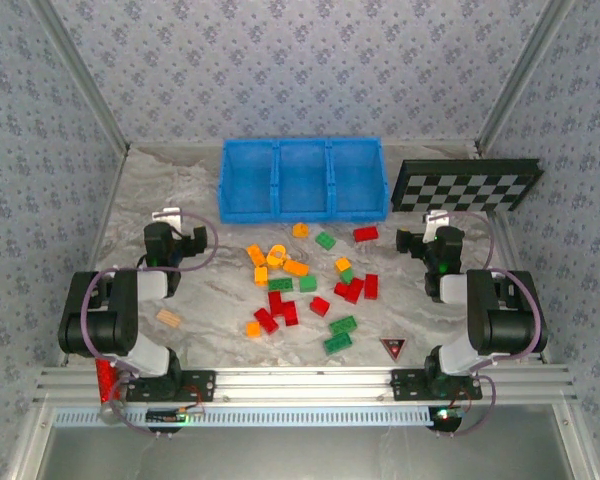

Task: Sort the legos into containers by color
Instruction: Pick up the lego from the bottom-center of the table.

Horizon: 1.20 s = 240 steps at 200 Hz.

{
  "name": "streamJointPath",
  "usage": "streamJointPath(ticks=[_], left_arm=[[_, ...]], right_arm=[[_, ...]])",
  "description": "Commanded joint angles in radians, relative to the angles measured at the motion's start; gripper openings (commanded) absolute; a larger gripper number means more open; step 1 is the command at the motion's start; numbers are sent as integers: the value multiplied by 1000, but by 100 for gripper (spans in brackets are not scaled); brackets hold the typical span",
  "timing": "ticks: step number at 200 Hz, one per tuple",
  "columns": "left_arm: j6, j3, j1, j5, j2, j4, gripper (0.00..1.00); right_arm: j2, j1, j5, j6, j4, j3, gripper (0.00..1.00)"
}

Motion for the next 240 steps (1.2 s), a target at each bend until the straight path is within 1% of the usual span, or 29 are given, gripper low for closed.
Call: streamJointPath(ticks=[1,122,165,187,193,198,207,214,231,240], left_arm=[[15,18,4,19,-2,31,99],[14,18,4,19,-2,32,99],[13,20,5,21,-2,29,99],[7,21,13,27,-3,26,99],[-4,24,16,11,-4,26,99],[-20,46,22,-10,-12,-12,99],[-26,130,31,2,-48,-195,99],[-19,186,30,13,-76,-297,99],[-79,259,27,42,-164,-404,99],[-98,300,13,29,-216,-459,99]], right_arm=[[7,3,1,7,13,20,100],[7,2,0,7,13,19,100],[7,17,29,-2,17,16,100],[7,7,15,6,12,19,100],[7,6,14,5,11,19,100],[7,6,12,7,11,20,100],[7,5,13,6,13,19,100],[7,6,13,6,13,19,100],[7,6,13,7,13,20,100],[7,4,12,7,12,20,100]])
